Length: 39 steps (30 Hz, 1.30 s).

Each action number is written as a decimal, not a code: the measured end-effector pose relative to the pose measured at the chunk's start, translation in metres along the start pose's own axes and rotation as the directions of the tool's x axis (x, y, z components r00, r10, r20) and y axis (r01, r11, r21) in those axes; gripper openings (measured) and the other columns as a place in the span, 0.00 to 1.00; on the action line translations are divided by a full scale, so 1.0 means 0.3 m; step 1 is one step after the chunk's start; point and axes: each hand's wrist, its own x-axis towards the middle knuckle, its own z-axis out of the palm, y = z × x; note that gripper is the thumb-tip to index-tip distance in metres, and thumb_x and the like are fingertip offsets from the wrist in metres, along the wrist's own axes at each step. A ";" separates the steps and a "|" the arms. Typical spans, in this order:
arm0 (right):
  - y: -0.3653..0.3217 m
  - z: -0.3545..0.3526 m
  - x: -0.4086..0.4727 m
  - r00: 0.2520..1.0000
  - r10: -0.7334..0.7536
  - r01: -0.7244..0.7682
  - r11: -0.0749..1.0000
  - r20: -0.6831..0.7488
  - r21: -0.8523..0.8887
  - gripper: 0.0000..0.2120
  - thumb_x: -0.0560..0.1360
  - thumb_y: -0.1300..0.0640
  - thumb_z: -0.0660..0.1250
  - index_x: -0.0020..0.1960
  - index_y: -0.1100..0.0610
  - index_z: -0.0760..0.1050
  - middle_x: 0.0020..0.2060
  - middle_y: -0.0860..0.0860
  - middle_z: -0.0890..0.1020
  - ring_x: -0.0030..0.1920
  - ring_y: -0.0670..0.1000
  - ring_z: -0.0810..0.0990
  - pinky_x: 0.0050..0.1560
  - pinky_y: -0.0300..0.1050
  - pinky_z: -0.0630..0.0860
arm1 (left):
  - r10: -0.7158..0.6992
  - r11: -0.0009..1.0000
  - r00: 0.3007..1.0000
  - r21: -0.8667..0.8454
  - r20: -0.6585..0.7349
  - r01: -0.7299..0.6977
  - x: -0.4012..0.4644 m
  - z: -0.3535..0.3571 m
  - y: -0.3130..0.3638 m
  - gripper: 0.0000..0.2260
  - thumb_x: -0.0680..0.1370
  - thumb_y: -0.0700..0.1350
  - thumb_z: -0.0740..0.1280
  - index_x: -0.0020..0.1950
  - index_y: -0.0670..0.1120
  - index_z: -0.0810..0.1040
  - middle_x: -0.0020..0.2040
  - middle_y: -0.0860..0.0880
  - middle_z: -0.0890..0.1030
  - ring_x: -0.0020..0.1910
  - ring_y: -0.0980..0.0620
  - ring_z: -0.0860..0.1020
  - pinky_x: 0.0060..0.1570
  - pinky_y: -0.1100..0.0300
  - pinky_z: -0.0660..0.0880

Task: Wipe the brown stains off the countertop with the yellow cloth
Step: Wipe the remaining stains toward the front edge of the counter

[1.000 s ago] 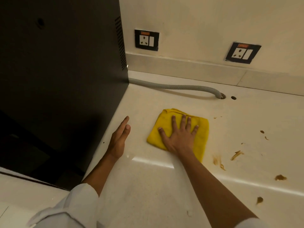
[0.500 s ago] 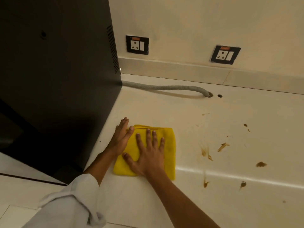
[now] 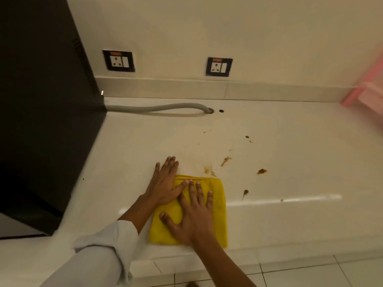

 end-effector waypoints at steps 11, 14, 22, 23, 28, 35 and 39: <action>0.344 -0.087 0.062 0.987 0.161 -0.163 0.984 -0.027 -0.066 0.45 0.68 0.19 0.43 0.79 0.40 0.44 0.80 0.50 0.45 0.79 0.55 0.37 0.76 0.66 0.38 | -0.157 0.984 0.987 -0.089 -0.040 0.153 0.153 0.053 0.044 0.37 0.76 0.66 0.46 0.77 0.44 0.45 0.80 0.46 0.45 0.78 0.52 0.41 0.77 0.46 0.37; 0.439 -0.112 0.128 0.982 0.182 -0.185 0.980 -0.044 -0.071 0.45 0.68 0.19 0.44 0.79 0.41 0.46 0.81 0.51 0.47 0.80 0.55 0.40 0.77 0.66 0.39 | -0.209 0.976 0.973 -0.078 -0.101 0.202 0.207 0.055 0.026 0.39 0.74 0.67 0.44 0.77 0.43 0.47 0.80 0.46 0.47 0.78 0.52 0.43 0.77 0.47 0.38; 0.602 -0.140 0.368 0.975 0.216 -0.220 0.972 -0.060 -0.082 0.46 0.68 0.20 0.45 0.79 0.43 0.49 0.80 0.54 0.51 0.80 0.58 0.45 0.76 0.68 0.42 | -0.286 0.956 0.934 -0.126 -0.212 0.264 0.267 0.077 0.018 0.40 0.73 0.70 0.42 0.77 0.44 0.51 0.79 0.46 0.52 0.78 0.54 0.47 0.77 0.52 0.40; 0.615 -0.140 0.405 0.974 0.218 -0.222 0.972 -0.053 -0.082 0.46 0.68 0.20 0.44 0.79 0.43 0.49 0.80 0.54 0.51 0.80 0.58 0.45 0.76 0.68 0.41 | -0.292 0.954 0.929 -0.143 -0.228 0.265 0.265 0.078 0.019 0.40 0.73 0.69 0.43 0.77 0.44 0.52 0.79 0.46 0.53 0.78 0.54 0.48 0.77 0.54 0.41; 0.630 -0.126 0.590 0.979 0.203 -0.205 0.975 -0.034 -0.082 0.46 0.68 0.20 0.43 0.79 0.44 0.48 0.80 0.56 0.50 0.80 0.59 0.45 0.76 0.69 0.39 | -0.286 0.952 0.921 -0.188 -0.264 0.241 0.259 0.072 0.032 0.38 0.74 0.67 0.46 0.77 0.44 0.53 0.79 0.47 0.54 0.78 0.54 0.49 0.77 0.54 0.43; 0.482 -0.075 0.813 0.993 0.100 -0.095 0.993 0.061 -0.069 0.47 0.68 0.21 0.40 0.79 0.46 0.45 0.80 0.57 0.46 0.79 0.60 0.41 0.75 0.70 0.37 | -0.273 0.955 0.919 -0.192 -0.283 0.225 0.263 0.072 0.035 0.43 0.72 0.72 0.40 0.77 0.44 0.53 0.79 0.46 0.54 0.78 0.52 0.50 0.78 0.51 0.46; 0.357 -0.034 0.808 0.996 -0.030 0.035 0.998 0.089 -0.057 0.46 0.68 0.21 0.40 0.79 0.45 0.45 0.80 0.57 0.45 0.79 0.60 0.40 0.75 0.69 0.38 | -0.268 0.949 0.911 -0.247 -0.315 0.194 0.258 0.067 0.032 0.41 0.73 0.71 0.43 0.76 0.44 0.55 0.79 0.46 0.56 0.78 0.53 0.51 0.78 0.49 0.48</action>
